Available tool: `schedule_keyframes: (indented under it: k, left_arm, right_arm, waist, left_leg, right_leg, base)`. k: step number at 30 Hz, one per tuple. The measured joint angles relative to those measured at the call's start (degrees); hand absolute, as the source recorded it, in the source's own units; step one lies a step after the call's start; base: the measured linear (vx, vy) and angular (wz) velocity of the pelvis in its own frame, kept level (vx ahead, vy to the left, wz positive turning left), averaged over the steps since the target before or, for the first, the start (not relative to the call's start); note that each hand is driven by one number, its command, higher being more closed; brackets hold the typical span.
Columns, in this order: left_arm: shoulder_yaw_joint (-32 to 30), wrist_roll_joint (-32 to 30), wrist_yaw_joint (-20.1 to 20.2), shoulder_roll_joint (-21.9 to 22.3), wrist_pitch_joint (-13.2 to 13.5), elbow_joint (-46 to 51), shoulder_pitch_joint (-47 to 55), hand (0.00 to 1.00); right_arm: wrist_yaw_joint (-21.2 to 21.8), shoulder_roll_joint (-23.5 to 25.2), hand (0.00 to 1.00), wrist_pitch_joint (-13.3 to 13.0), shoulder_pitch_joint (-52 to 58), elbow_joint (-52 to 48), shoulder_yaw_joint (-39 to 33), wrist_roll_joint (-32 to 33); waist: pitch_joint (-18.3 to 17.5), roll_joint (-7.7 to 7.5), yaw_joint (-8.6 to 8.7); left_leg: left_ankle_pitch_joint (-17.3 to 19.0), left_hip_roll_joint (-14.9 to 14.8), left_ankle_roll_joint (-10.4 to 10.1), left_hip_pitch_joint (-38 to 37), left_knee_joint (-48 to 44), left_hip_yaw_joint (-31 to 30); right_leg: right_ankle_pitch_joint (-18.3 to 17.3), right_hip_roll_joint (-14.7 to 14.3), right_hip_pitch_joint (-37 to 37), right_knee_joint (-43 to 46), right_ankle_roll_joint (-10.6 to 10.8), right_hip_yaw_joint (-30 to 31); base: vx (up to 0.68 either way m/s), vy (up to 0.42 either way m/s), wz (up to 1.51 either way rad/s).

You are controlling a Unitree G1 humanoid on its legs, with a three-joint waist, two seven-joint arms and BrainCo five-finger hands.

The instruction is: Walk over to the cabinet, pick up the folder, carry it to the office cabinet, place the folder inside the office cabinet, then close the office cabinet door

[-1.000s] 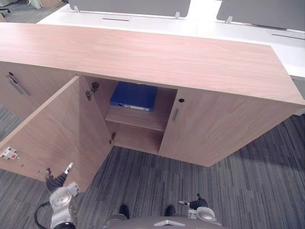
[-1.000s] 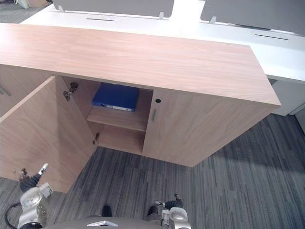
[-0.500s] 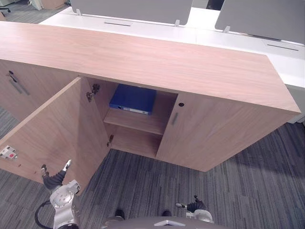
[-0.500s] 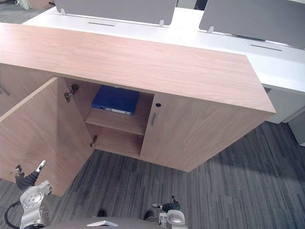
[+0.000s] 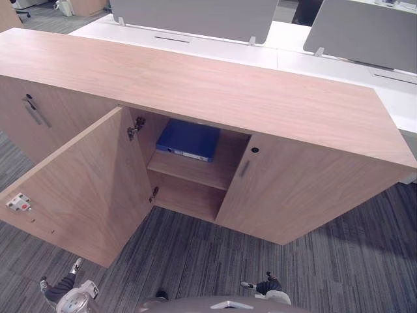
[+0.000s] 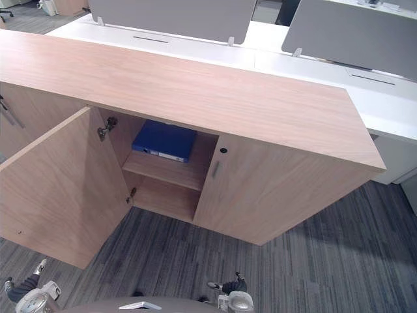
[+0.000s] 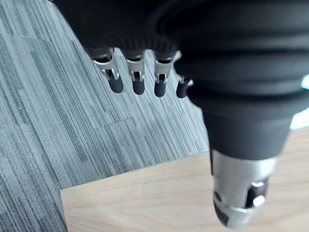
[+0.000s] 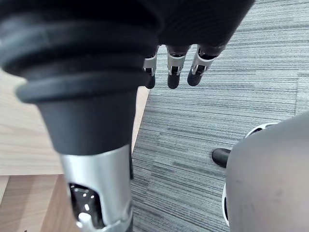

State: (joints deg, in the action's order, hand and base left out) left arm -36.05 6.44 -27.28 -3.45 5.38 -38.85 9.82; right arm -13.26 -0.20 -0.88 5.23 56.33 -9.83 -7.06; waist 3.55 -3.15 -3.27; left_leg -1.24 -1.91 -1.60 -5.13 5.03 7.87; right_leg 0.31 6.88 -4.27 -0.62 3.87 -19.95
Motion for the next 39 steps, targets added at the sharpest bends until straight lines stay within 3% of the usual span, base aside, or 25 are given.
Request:
schedule_keyframes:
  k: [6, 13, 20, 39]
  left_arm:
    - [0.0, -4.4, -0.1, -0.5, -1.2, -1.4, -0.1, 0.00]
    - [0.6, -12.5, 0.0, -4.0, -3.2, -3.5, -0.7, 0.00]
    - [5.7, -19.2, 0.2, -7.0, -4.5, -5.5, -2.6, 0.00]
    - [9.3, -25.7, 1.4, -8.4, -6.3, -7.5, -2.6, 0.00]
  right_arm:
    - [0.0, -0.1, 0.00, -0.2, -0.4, 0.9, 0.1, 0.0]
    - [0.0, -0.4, 0.00, -0.2, -1.0, 2.0, 0.4, 0.0]
    - [0.0, -0.7, 0.00, -0.3, -2.0, 3.3, 0.9, -0.1]
    - [0.0, -1.9, 0.00, -0.5, -3.5, 5.4, 1.8, -0.1]
  waist:
    - [-0.2, -0.15, 0.06]
    - [-0.2, -0.13, 0.17]
    - [-0.2, -0.13, 0.56]
    - [-0.2, 0.09, 1.56]
  left_leg:
    - [0.0, 0.0, 0.0, 0.0, 0.0, -0.1]
    - [0.0, 0.0, 0.0, 0.0, 0.0, -0.2]
    - [0.0, 0.0, 0.0, 0.0, 0.0, -0.1]
    - [0.6, -0.1, -0.2, -0.1, 0.0, 0.9]
  right_leg:
    - [-0.1, 0.0, 0.0, 0.0, 0.0, -0.1]
    - [-0.1, 0.0, 0.0, 0.0, 0.0, -0.1]
    - [-0.1, -0.1, 0.0, 0.0, 0.0, 0.1]
    - [-0.1, -0.4, 0.3, -0.3, -0.1, 1.1]
  base:
    - [0.00, 0.000, 0.00]
    - [0.00, 0.000, 0.00]
    - [0.00, 0.000, 0.00]
    - [0.00, 0.000, -0.01]
